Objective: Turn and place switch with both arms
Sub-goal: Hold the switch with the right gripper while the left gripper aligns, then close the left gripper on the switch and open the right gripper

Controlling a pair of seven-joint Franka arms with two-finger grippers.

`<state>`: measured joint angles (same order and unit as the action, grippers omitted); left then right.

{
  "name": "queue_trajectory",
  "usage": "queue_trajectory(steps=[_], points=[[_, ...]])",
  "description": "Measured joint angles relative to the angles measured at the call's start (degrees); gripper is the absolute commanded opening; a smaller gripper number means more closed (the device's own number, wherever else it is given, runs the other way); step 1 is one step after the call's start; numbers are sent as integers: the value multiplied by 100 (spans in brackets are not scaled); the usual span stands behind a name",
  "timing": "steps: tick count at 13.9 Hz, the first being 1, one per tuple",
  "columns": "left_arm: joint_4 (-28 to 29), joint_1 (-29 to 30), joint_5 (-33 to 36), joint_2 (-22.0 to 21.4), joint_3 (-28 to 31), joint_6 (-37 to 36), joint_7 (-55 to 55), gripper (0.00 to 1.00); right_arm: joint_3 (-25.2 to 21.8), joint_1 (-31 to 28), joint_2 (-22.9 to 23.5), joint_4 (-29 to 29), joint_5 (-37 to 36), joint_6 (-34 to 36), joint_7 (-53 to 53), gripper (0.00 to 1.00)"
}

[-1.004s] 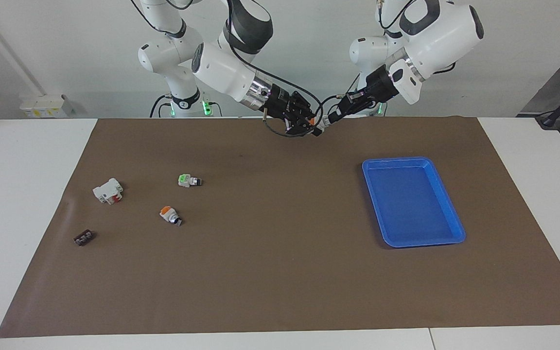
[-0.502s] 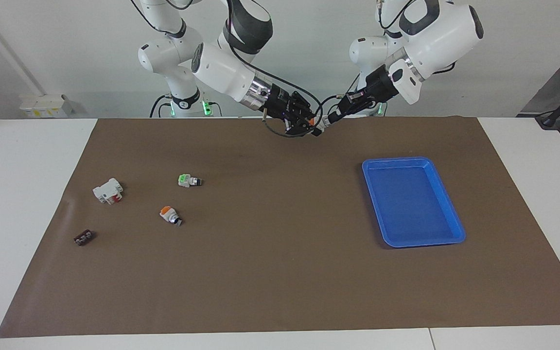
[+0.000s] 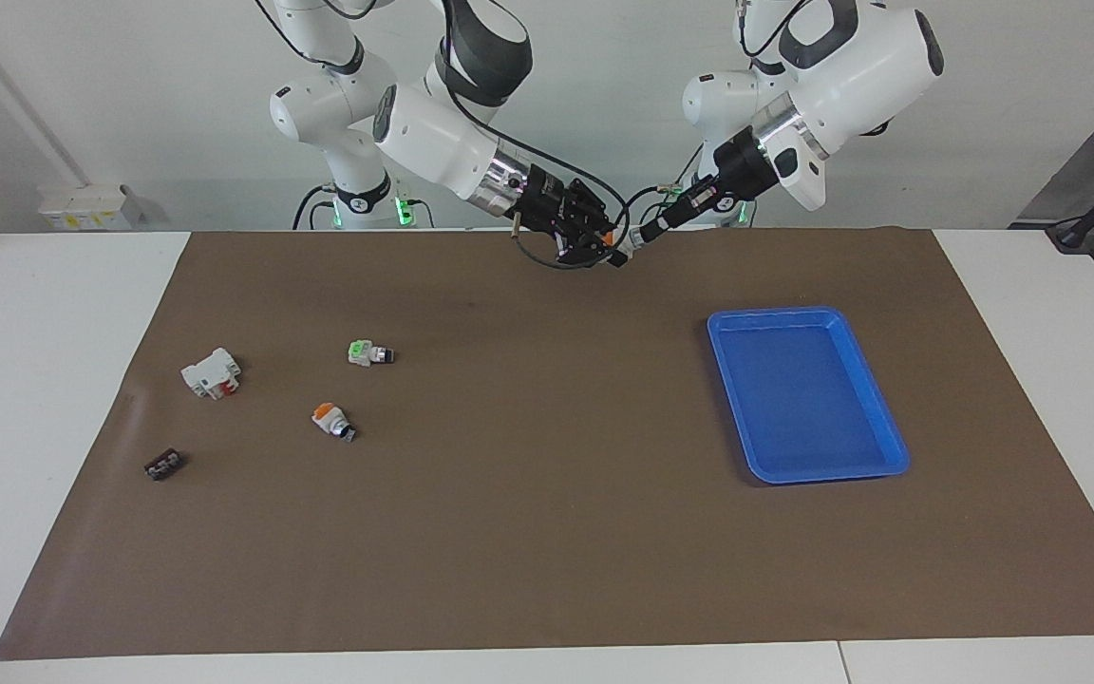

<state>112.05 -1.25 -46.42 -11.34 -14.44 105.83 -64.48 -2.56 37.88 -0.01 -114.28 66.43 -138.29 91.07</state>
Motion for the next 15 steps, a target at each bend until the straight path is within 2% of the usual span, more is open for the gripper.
queue_trajectory(steps=[6,15], points=[[-1,0,33,-2,-157,380,-2918,0,-49,-54,0,13,0,-16,0,0],[-7,3,69,-1,-189,465,-5220,0,-45,-73,18,36,0,-17,0,0]])
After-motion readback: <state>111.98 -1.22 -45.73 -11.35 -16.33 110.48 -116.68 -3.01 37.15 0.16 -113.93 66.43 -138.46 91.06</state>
